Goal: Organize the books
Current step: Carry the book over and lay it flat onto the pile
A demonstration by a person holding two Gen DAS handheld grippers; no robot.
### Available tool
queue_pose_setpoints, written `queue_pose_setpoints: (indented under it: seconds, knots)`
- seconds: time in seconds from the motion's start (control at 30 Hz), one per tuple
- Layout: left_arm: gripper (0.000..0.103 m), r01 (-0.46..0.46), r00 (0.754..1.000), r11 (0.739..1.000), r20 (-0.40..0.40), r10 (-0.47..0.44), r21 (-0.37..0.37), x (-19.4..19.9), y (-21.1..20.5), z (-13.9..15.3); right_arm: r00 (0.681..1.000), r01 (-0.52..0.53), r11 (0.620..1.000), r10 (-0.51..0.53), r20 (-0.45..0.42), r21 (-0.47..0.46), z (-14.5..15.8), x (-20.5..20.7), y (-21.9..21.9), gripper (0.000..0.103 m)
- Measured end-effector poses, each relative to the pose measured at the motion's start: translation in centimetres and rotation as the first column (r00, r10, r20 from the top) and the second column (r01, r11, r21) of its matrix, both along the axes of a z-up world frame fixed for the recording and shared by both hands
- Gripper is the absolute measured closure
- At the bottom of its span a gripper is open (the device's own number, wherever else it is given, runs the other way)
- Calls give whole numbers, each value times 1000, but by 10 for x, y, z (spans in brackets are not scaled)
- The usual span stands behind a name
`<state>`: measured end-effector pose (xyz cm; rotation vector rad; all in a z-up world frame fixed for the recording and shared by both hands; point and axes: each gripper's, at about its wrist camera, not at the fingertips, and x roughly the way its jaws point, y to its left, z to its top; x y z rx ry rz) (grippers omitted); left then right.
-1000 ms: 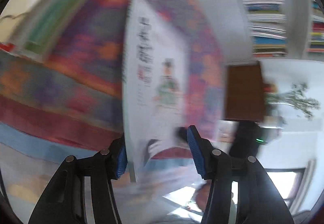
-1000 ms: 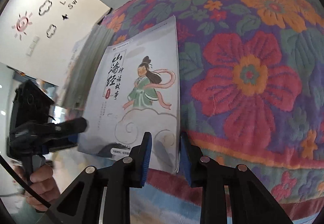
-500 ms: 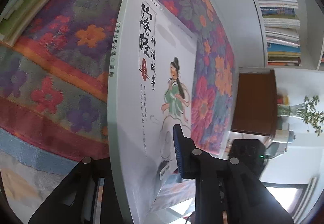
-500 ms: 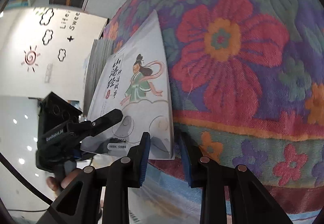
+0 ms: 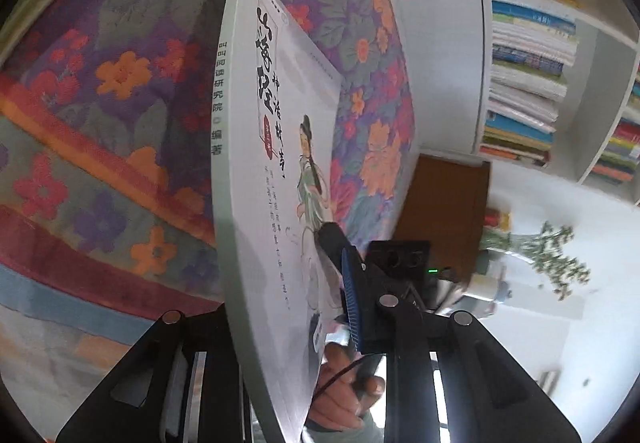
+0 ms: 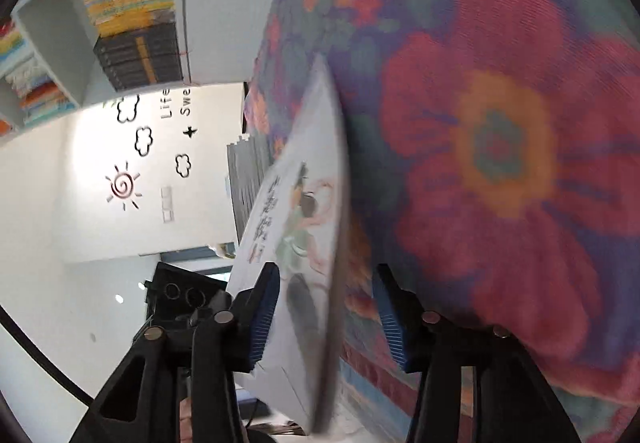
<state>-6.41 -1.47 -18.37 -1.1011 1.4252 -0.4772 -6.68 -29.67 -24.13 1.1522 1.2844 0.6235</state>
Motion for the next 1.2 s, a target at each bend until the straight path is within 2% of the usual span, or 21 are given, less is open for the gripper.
queue_pose_setpoints:
  seconds: [0.03,0.07,0.1,0.17,0.23,0.3,0.37,0.4,0.57,0.7,0.83,0.93,1.07,1.2]
  knots:
    - [83,16,1000,998,6,-16,53,1,-2,2,1000,-19,999,19,21,-32,7,1,6,74]
    - [83,41,999,990,20,-44,137,1,-5,7,999,-19,998,22,42,-67,13,-1,8,76]
    - [80,73,995,966,42,-86,247,1,-8,13,996,-16,995,25,80,-103,24,-3,11,83]
    - [77,111,983,912,90,-158,394,0,-17,26,986,-25,982,54,155,-187,47,-9,18,89]
    - [77,124,972,883,122,-199,452,-3,-24,36,968,-37,942,116,222,-335,68,-14,31,89]
    - [77,144,951,830,156,-266,539,-4,-33,47,937,-41,868,205,282,-495,89,-22,51,89]
    - [77,157,920,782,199,-339,603,-7,-38,61,919,-37,828,248,307,-559,102,-27,62,89]
    - [77,160,910,775,213,-356,611,-8,-37,64,914,-33,819,256,313,-573,107,-29,65,89]
    - [77,178,859,782,293,-420,598,-9,-24,88,897,1,789,271,349,-615,129,-34,75,88]
    - [77,143,829,792,366,-424,594,-12,-8,117,864,51,753,297,407,-657,166,-48,99,87]
    - [77,76,807,812,442,-391,579,-11,31,147,830,97,763,292,474,-640,199,-44,130,87]
    - [77,22,796,812,482,-367,583,-8,66,165,809,106,777,295,508,-621,213,-35,157,86]
    - [77,-37,795,796,500,-343,604,1,114,172,782,88,795,318,536,-600,221,-21,206,86]
    - [77,-52,820,787,476,-318,615,16,158,155,795,52,803,326,511,-593,206,-2,252,85]
